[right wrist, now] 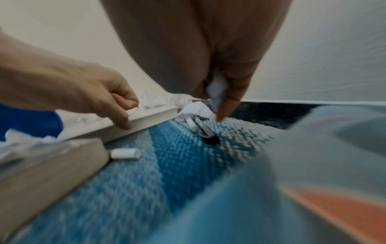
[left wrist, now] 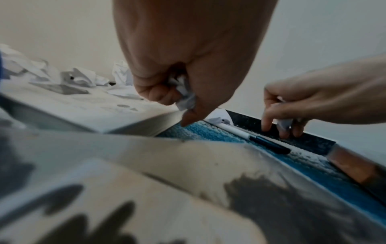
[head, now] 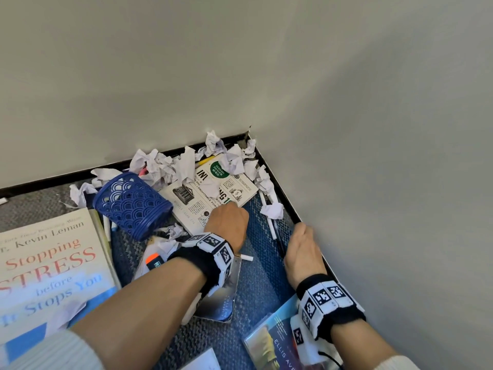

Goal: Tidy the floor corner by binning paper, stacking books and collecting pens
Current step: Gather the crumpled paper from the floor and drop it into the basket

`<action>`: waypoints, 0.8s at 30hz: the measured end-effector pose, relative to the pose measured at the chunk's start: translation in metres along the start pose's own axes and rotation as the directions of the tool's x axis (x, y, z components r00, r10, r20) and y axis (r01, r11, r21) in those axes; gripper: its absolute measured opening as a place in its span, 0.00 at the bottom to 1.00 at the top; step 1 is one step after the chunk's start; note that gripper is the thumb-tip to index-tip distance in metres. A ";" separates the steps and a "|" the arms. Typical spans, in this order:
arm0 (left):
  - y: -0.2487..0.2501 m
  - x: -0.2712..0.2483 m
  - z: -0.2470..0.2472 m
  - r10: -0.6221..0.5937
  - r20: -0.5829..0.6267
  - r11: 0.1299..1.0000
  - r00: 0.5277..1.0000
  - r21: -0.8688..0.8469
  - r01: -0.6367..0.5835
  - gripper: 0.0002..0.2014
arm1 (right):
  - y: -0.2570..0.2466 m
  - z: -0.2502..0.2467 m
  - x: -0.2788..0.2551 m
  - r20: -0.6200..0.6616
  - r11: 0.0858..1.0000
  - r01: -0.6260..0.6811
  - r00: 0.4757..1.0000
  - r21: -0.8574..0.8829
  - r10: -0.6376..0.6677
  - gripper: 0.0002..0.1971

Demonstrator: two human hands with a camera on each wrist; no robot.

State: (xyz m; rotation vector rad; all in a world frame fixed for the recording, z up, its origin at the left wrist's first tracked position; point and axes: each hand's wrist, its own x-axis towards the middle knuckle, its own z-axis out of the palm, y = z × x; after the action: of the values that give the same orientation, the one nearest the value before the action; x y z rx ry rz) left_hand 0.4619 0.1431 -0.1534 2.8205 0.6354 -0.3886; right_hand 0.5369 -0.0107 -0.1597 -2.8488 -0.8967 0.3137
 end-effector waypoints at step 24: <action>-0.070 -0.055 -0.023 -0.047 0.197 0.989 0.979 0.144 0.018 0.16 | -0.059 -0.024 0.085 -0.052 0.990 0.142 0.989 0.013 -0.141 0.16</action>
State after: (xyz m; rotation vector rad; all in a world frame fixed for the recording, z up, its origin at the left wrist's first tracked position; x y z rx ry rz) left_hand 0.3879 0.1897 -0.1258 2.8550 0.6341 -0.7401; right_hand 0.5787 0.0845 -0.1381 -2.7464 -1.0738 0.2289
